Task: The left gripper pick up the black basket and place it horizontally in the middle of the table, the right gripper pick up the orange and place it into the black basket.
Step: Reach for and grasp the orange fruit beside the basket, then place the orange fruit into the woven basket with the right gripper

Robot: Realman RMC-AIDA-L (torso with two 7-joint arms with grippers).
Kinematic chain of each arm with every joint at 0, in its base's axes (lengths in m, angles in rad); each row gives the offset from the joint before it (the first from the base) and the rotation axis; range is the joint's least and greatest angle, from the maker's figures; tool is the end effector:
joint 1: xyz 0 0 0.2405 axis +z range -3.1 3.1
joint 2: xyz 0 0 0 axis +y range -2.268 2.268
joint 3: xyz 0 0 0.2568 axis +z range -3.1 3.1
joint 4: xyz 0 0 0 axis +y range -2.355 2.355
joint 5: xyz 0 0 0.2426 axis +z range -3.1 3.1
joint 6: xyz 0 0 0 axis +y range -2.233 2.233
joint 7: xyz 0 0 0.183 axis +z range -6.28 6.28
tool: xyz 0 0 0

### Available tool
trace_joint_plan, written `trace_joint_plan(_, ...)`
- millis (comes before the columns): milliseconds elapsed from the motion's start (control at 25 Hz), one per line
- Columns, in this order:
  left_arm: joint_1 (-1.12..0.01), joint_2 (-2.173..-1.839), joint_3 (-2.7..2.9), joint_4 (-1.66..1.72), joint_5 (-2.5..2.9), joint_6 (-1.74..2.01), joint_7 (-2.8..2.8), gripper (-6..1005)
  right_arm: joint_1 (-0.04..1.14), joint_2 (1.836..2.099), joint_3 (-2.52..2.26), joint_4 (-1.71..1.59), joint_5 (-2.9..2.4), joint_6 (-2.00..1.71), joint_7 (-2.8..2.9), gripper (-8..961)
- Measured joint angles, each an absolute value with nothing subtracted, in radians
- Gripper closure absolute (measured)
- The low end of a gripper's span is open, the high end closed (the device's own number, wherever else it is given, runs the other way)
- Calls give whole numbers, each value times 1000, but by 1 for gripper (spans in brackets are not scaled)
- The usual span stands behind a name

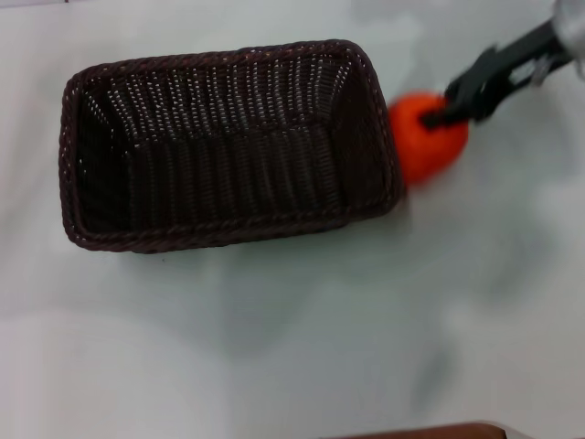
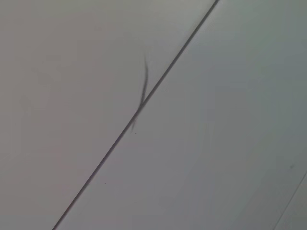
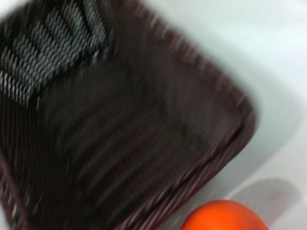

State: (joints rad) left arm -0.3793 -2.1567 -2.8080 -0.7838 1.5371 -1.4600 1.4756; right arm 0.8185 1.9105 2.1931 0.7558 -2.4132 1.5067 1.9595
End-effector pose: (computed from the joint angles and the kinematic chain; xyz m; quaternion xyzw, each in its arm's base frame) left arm -0.3145 0.3772 0.0979 -0.6843 -0.3772 -0.5135 0.3547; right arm 0.2360 0.4454 0.0103 0.2690 0.9549 0.1074 0.0655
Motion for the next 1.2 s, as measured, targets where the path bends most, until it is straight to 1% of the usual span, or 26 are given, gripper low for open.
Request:
trace_joint_plan(200, -368, -2154, -2813, -786, 1537, -1473, 1457, 99, 758, 1903, 2413, 850, -2287, 1520, 1899, 697)
trace_joint_plan(280, -364, -2154, -2815, -787, 1537, -1482, 1456, 98, 734, 1902, 2454, 857, -2164, 1521, 1868, 745)
trace_joint_plan(320, -363, -2154, -2816, -787, 1537, -1484, 1456, 98, 724, 1903, 2462, 853, -2102, 1524, 1850, 753)
trace_joint_plan(400, -361, -2154, -2817, -786, 1536, -1490, 1456, 98, 712, 1910, 2459, 836, -1969, 1543, 1806, 768)
trace_joint_plan(520, -359, -2154, -2818, -785, 1529, -1499, 1456, 97, 719, 1928, 2426, 792, -1839, 1577, 1744, 791)
trace_joint_plan(680, -359, -2154, -2818, -785, 1527, -1516, 1456, 97, 771, 1953, 2327, 746, -1808, 1586, 1730, 809)
trace_joint_plan(920, -357, -2155, -2818, -784, 1525, -1531, 1456, 97, 809, 1977, 2261, 705, -1809, 1568, 1696, 836)
trace_joint_plan(1160, -356, -2157, -2817, -784, 1517, -1536, 1456, 98, 805, 1980, 2245, 704, -1804, 1568, 1689, 637)
trace_joint_plan(1200, -356, -2157, -2817, -784, 1516, -1536, 1456, 98, 802, 1980, 2246, 704, -1803, 1568, 1689, 589)
